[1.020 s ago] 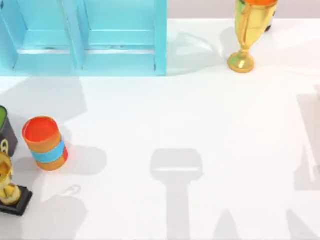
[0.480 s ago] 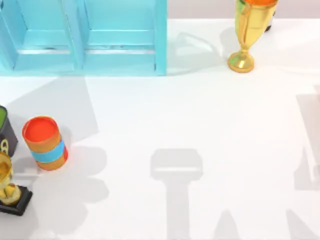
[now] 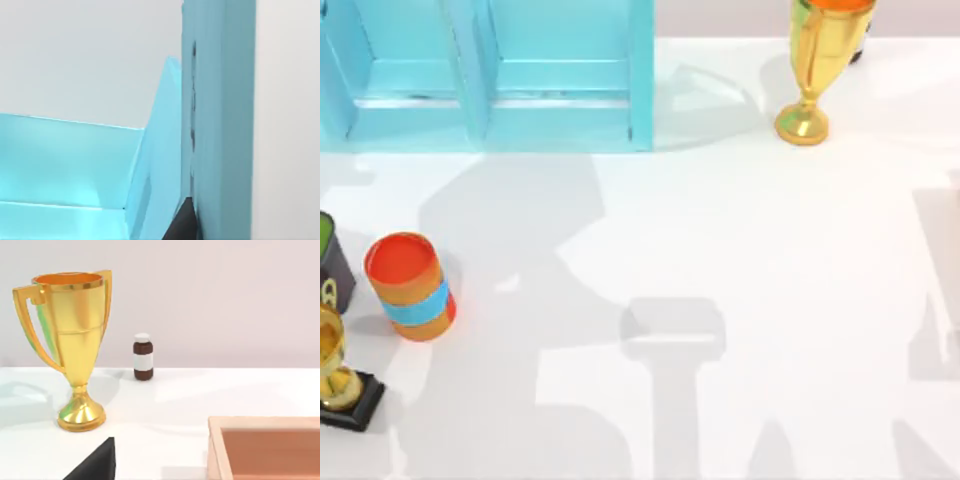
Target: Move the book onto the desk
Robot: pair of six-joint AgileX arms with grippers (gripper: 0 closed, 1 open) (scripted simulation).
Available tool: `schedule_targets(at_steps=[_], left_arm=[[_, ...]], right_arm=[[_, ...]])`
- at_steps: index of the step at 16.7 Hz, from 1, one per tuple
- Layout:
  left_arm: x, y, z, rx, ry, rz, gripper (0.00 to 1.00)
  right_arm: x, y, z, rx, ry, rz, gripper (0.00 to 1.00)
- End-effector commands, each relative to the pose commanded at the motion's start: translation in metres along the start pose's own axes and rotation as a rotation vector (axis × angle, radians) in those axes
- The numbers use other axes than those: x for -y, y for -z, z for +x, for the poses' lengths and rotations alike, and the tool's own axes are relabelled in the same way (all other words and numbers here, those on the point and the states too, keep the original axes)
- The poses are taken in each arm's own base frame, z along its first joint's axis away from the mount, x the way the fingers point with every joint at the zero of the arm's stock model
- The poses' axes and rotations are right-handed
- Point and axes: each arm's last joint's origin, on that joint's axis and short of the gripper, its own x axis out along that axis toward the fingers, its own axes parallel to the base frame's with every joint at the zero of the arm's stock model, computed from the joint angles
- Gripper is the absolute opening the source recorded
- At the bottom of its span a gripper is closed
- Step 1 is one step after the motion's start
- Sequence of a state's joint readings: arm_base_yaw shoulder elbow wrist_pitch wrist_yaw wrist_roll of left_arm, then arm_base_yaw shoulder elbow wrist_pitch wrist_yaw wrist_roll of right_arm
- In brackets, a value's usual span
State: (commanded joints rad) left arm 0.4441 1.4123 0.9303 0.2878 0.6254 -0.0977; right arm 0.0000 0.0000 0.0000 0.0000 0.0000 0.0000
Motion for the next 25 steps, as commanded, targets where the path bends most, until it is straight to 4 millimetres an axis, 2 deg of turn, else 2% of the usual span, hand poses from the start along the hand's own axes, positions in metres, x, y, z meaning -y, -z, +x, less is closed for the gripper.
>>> schedule_targets(at_steps=[3,6,11,15,18,21,25], left_arm=[[0.055,0.001,0.030,-0.055,0.054,-0.191,0.00],[0.121,0.004,0.052,-0.114,0.071,-0.429,0.00],[0.233,0.022,0.066,-0.176,-0.022,-0.886,0.00],[0.307,0.052,0.061,-0.113,-0.188,-1.217,0.00],[0.353,0.084,0.052,-0.001,-0.300,-1.394,0.00],[0.392,0.123,0.035,0.118,-0.358,-1.489,0.00],[0.432,0.182,0.005,0.211,-0.357,-1.496,0.00]], right_arm=[[0.000,0.000,0.000,0.000,0.000,0.000,1.00],[0.000,0.000,0.000,0.000,0.000,0.000,1.00],[0.000,0.000,0.000,0.000,0.000,0.000,1.00],[0.000,0.000,0.000,0.000,0.000,0.000,1.00],[0.000,0.000,0.000,0.000,0.000,0.000,1.00],[0.000,0.000,0.000,0.000,0.000,0.000,1.00],[0.000,0.000,0.000,0.000,0.000,0.000,1.00]])
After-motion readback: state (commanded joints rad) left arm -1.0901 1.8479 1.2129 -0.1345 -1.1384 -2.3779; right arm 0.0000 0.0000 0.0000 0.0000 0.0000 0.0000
